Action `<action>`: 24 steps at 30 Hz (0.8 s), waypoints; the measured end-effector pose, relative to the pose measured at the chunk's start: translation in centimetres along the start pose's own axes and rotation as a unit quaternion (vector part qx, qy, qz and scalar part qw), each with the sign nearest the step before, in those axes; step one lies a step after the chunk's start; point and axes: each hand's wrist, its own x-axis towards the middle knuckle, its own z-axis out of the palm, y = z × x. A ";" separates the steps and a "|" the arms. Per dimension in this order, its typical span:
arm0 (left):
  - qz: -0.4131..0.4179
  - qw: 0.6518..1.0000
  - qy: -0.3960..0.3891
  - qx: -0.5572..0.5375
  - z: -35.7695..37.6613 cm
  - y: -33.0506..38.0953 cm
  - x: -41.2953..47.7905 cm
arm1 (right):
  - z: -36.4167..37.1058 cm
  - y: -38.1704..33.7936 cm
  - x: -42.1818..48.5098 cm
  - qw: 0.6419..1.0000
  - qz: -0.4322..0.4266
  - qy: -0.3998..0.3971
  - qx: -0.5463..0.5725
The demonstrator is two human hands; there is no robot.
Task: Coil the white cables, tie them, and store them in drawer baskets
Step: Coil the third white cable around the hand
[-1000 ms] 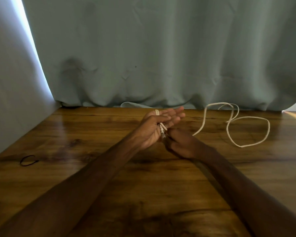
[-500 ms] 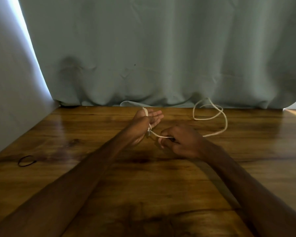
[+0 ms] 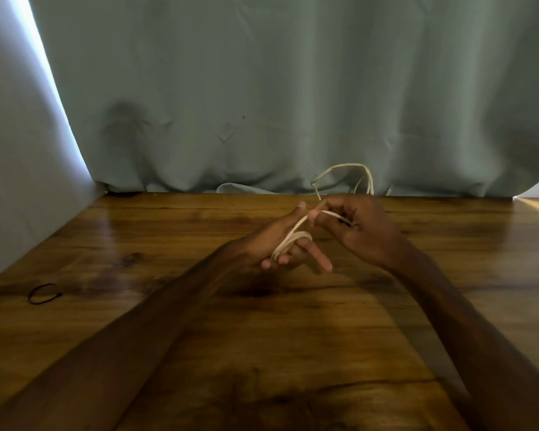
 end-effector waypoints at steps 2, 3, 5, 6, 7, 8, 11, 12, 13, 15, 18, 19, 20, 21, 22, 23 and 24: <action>-0.010 0.992 -0.111 -0.055 -0.3 0.4 0.0 | -0.3 1.0 0.0 1.000 0.014 0.016 -0.001; 0.000 0.987 -0.142 -0.082 -0.3 0.5 0.1 | -0.3 1.3 0.0 1.000 0.015 0.016 -0.004; 0.023 0.982 -0.144 -0.122 -0.3 0.6 0.3 | -0.1 1.8 -0.1 1.000 0.013 0.006 -0.001; 0.031 0.981 -0.130 -0.143 -0.4 0.5 0.4 | 0.0 1.9 -0.2 1.000 0.010 -0.004 0.003; 0.039 0.977 -0.120 -0.169 -0.3 0.6 0.3 | 0.1 2.0 -0.2 1.000 0.009 -0.020 0.007; 0.046 0.974 -0.112 -0.190 -0.3 0.4 0.4 | 0.3 2.1 -0.2 0.999 0.015 -0.036 0.014; 0.064 0.968 -0.098 -0.221 -0.5 0.0 0.7 | 1.3 2.3 -0.7 0.994 0.071 -0.068 0.050; 0.069 0.965 -0.093 -0.236 -0.5 -0.2 0.8 | 1.8 2.3 -0.9 0.989 0.099 -0.082 0.069; 0.077 0.959 -0.089 -0.258 -0.5 -0.4 0.9 | 2.3 2.2 -1.1 0.983 0.125 -0.097 0.093; 0.103 0.942 -0.077 -0.310 -0.5 -0.4 1.1 | 3.2 1.7 -1.3 0.974 0.147 -0.135 0.107; 0.151 0.915 -0.054 -0.371 -1.3 -0.1 1.3 | 3.9 1.3 -1.2 0.974 0.118 -0.194 0.020; 0.165 0.906 -0.050 -0.386 -1.6 0.0 1.3 | 4.0 1.1 -1.1 0.972 0.109 -0.208 -0.004; 0.178 0.900 -0.040 -0.395 -2.0 0.1 1.2 | 4.2 0.9 -1.1 0.970 0.100 -0.221 -0.020; 0.186 0.897 -0.021 -0.401 -2.5 0.1 1.2 | 4.5 0.6 -1.0 0.969 0.086 -0.230 -0.028; 0.191 0.896 0.003 -0.400 -2.9 -0.1 1.2 | 4.9 0.1 -1.0 0.969 0.072 -0.236 -0.033; 0.189 0.900 0.030 -0.392 -3.3 -0.2 1.3 | 5.2 -0.3 -0.9 0.969 0.061 -0.238 -0.039; 0.187 0.906 0.058 -0.375 -3.5 -0.4 1.4 | 5.4 -0.6 -0.8 0.969 0.055 -0.236 -0.051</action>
